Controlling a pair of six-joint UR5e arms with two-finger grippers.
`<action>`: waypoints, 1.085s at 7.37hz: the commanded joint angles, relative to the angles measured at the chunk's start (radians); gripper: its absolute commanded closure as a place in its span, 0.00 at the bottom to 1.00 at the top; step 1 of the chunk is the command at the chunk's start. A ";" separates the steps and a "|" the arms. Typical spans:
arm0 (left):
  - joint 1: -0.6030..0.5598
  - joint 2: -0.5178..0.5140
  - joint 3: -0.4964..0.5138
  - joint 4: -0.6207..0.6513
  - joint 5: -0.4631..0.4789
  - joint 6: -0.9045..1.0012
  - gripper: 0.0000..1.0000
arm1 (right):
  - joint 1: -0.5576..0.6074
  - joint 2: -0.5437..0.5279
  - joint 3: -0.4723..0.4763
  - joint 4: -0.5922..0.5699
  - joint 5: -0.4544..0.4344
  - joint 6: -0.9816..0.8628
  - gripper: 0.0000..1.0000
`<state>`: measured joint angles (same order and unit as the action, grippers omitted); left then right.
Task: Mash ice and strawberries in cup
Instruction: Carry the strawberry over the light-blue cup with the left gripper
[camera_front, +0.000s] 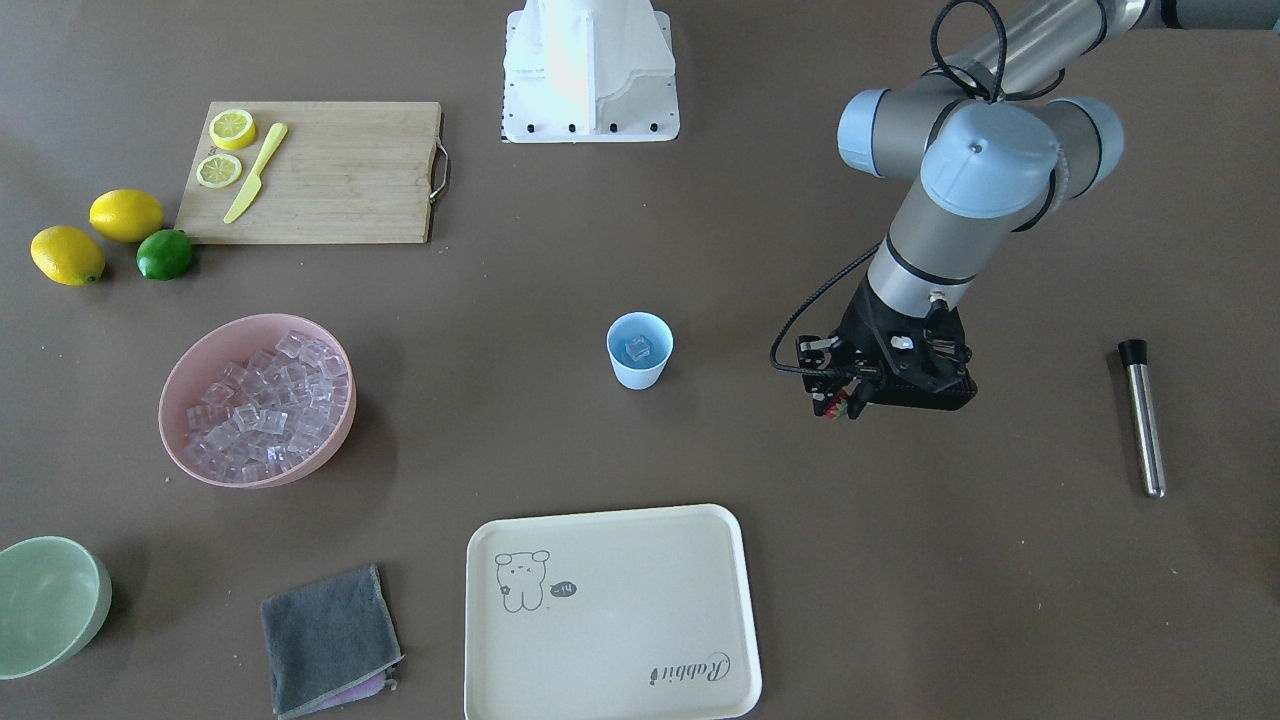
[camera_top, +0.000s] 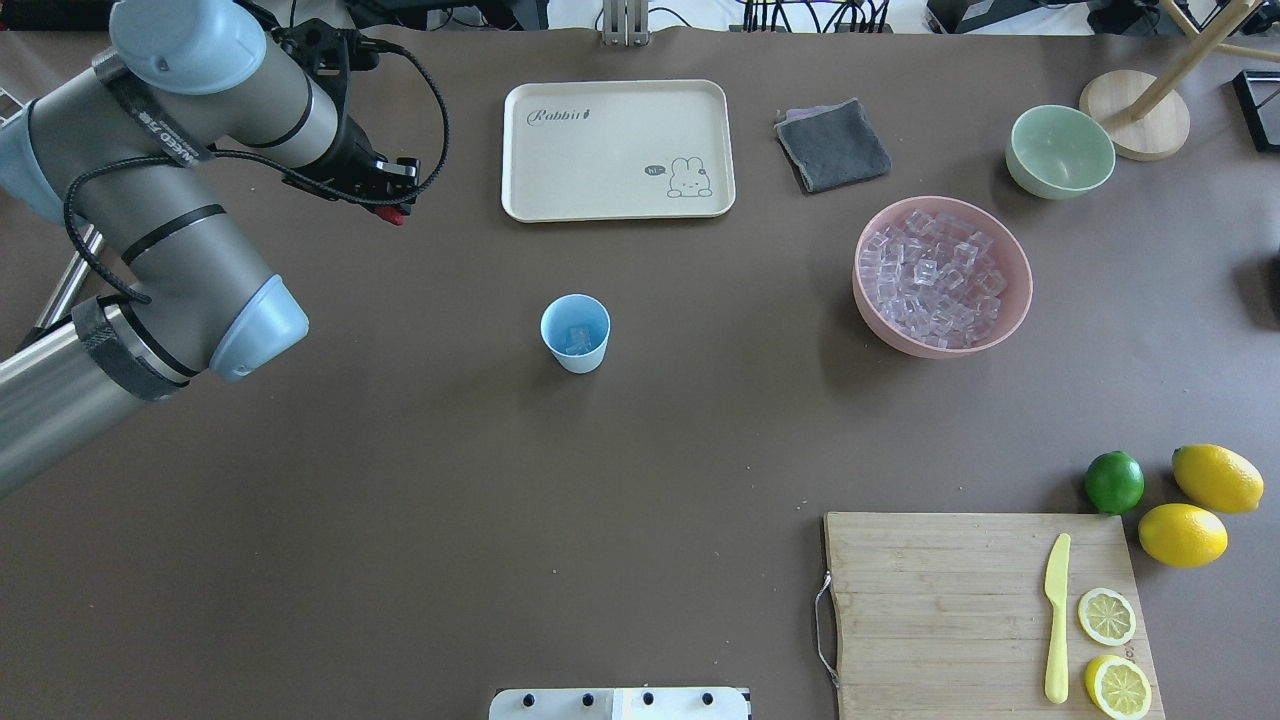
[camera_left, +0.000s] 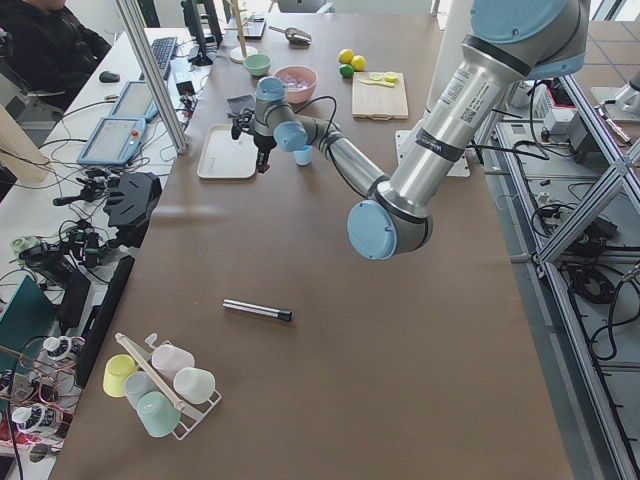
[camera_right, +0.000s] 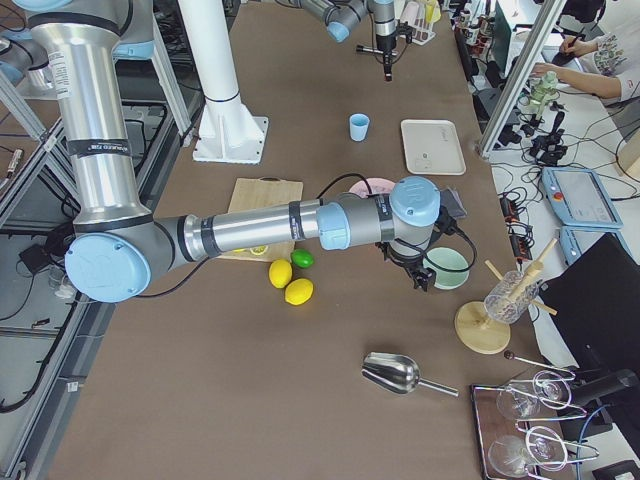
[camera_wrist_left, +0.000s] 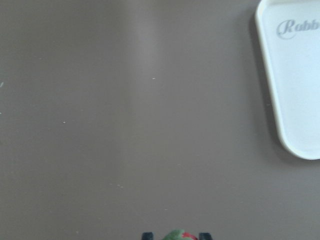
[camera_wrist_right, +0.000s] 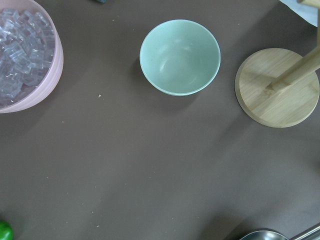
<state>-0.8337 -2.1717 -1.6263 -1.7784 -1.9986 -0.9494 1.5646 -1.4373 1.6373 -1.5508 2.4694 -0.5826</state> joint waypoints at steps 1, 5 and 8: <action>0.105 -0.093 -0.023 0.005 0.029 -0.151 1.00 | 0.011 -0.040 0.004 0.003 0.000 -0.014 0.01; 0.249 -0.165 0.037 0.005 0.179 -0.195 1.00 | 0.041 -0.138 -0.007 0.069 -0.026 -0.065 0.01; 0.258 -0.154 0.042 0.000 0.179 -0.209 1.00 | 0.086 -0.167 0.060 0.084 -0.014 -0.057 0.01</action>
<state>-0.5803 -2.3302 -1.5848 -1.7756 -1.8201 -1.1530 1.6321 -1.5957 1.6561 -1.4665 2.4518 -0.6443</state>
